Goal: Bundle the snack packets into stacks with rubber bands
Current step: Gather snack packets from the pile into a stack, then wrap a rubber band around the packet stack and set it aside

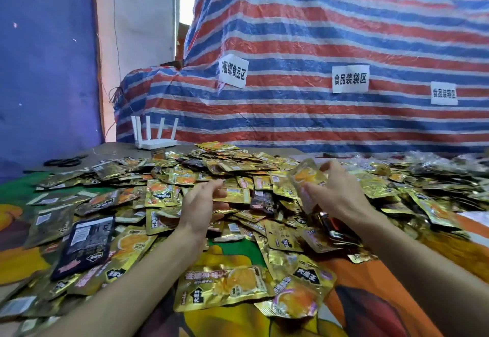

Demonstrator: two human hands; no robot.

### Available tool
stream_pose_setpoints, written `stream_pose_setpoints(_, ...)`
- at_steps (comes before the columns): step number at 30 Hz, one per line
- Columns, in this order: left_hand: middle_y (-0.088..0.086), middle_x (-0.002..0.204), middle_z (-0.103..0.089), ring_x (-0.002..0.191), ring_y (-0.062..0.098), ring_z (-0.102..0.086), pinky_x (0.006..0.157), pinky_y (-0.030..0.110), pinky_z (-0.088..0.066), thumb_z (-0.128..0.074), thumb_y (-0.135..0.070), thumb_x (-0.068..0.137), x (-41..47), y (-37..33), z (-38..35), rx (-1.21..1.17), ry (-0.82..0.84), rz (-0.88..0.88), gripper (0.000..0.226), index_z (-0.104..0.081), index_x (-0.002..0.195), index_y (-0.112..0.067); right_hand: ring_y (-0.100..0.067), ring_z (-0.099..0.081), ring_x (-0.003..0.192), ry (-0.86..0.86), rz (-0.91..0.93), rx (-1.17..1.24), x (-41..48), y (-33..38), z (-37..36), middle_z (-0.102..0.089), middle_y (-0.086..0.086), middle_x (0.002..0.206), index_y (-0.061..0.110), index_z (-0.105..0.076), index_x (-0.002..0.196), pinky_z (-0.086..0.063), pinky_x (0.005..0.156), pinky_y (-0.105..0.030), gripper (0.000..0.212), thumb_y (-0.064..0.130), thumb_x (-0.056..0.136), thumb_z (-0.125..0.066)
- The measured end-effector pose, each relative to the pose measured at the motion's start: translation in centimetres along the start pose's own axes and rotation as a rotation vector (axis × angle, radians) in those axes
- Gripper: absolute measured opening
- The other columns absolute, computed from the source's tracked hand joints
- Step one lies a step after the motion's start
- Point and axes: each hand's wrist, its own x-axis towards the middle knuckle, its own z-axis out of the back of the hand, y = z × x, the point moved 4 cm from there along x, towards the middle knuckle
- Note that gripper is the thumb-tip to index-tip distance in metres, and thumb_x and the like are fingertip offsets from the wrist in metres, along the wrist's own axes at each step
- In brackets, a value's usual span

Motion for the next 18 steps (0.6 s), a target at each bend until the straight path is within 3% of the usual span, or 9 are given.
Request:
stream_pose_setpoints(2,0.007,0.096,-0.066,0.081,0.021,-0.062,0.08,0.038,-0.048,-0.057,-0.029,0.098,0.2,-0.2,0.3,0.044,-0.021,-0.045,0.019,-0.064,0.096,-0.012,-0.025,-0.062,0.073,-0.064,0.092,-0.264,-0.5,-0.4,-0.6,-0.065,-0.003,0.082,0.016,-0.046,0.117,-0.054,0.071,-0.039,0.034,0.036,0.093,-0.06)
stream_pose_setpoints(5,0.004,0.09,-0.063,0.078,0.021,-0.059,0.067,0.03,-0.043,-0.054,-0.024,0.1,0.5,-0.7,0.7,0.15,-0.063,-0.15,0.013,-0.062,0.094,-0.016,-0.032,-0.059,0.106,-0.057,0.077,-0.651,-1.1,-1.1,-1.9,-0.068,-0.012,0.11,0.017,-0.052,0.124,-0.043,0.092,-0.044,0.044,0.049,0.094,-0.046)
stream_pose_setpoints(8,0.0,0.086,-0.061,0.072,0.02,-0.056,0.063,0.035,-0.044,-0.046,-0.026,0.103,0.9,-1.3,1.6,0.419,-0.124,-0.313,0.014,-0.057,0.096,-0.021,-0.033,-0.051,0.116,-0.053,-0.006,-0.76,-0.8,-1.1,-2.0,-0.058,-0.017,0.124,0.014,-0.058,0.123,-0.039,0.098,-0.045,0.049,0.05,0.093,-0.043)
stream_pose_setpoints(10,-0.003,0.095,-0.061,0.081,0.018,-0.059,0.073,0.038,-0.051,-0.05,-0.023,0.1,1.4,-1.7,2.4,0.713,-0.183,-0.385,0.005,-0.055,0.102,-0.024,-0.034,-0.049,0.117,-0.073,-0.018,-0.767,-0.9,-0.3,-2.1,-0.056,-0.018,0.124,0.013,-0.06,0.118,-0.037,0.098,-0.047,0.049,0.051,0.093,-0.043)
stream_pose_setpoints(13,-0.004,0.112,-0.057,0.105,0.018,-0.052,0.096,0.038,-0.038,-0.061,-0.022,0.089,2.4,-2.2,3.7,1.098,-0.256,-0.419,0.023,-0.054,0.111,-0.027,-0.033,-0.049,0.115,-0.114,0.051,-0.673,-1.4,2.1,-2.8,-0.056,-0.017,0.122,0.012,-0.058,0.118,-0.038,0.095,-0.046,0.05,0.054,0.093,-0.046)
stream_pose_setpoints(16,0.001,0.136,-0.048,0.128,0.023,-0.04,0.112,0.045,-0.027,-0.064,-0.032,0.081,3.3,-2.1,4.6,1.357,-0.199,-0.263,0.052,-0.048,0.13,-0.028,-0.028,-0.057,0.101,-0.04,0.253,-0.421,-1.8,5.0,-5.5,-0.063,-0.008,0.107,0.016,-0.055,0.123,-0.041,0.092,-0.044,0.038,0.037,0.091,-0.052)
stream_pose_setpoints(18,0.005,0.154,-0.033,0.144,0.029,-0.025,0.119,0.054,-0.015,-0.059,-0.035,0.08,3.6,-1.3,5.1,1.444,-0.102,-0.147,0.066,-0.039,0.142,-0.024,-0.026,-0.061,0.089,0.121,0.314,-0.236,-1.7,6.3,-8.2,-0.065,0.0,0.09,0.016,-0.049,0.134,-0.044,0.092,-0.046,0.045,0.017,0.089,-0.052)
